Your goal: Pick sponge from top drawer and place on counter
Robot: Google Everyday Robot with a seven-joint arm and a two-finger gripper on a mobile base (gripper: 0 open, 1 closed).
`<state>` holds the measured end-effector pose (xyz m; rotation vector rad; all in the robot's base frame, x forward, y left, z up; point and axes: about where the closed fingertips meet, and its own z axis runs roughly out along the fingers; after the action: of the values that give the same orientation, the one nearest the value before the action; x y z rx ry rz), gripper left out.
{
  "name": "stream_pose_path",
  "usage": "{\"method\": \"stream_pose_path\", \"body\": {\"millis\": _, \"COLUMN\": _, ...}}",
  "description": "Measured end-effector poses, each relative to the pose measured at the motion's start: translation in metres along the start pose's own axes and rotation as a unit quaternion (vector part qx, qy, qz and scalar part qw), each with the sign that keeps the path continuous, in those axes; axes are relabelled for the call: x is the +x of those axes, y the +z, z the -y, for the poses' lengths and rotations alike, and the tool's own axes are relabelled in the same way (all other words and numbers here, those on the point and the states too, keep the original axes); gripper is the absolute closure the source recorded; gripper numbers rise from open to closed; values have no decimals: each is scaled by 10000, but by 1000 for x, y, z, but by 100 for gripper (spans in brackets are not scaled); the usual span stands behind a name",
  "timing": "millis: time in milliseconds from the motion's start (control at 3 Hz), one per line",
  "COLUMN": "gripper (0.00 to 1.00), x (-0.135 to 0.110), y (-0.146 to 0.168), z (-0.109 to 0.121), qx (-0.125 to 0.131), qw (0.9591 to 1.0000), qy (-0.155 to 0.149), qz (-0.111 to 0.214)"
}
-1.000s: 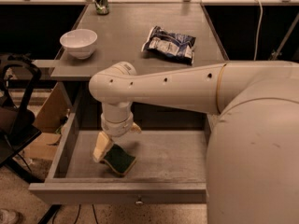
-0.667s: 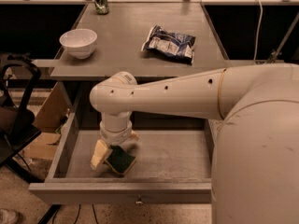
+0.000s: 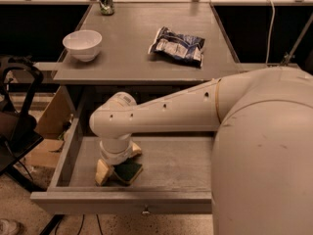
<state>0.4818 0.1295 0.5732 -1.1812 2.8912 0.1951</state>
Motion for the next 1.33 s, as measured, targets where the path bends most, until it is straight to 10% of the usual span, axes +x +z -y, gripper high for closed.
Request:
{"method": "stream_pose_path", "body": {"millis": 1000, "gripper": 93, "x": -1, "y": -19, "z": -2, "qx": 5, "qw": 10000, "qy": 9, "qz": 8}}
{"method": "stream_pose_path", "body": {"millis": 1333, "gripper": 100, "x": -22, "y": -65, "z": 4, "qx": 223, "qw": 9990, "qy": -342, "qz": 155}}
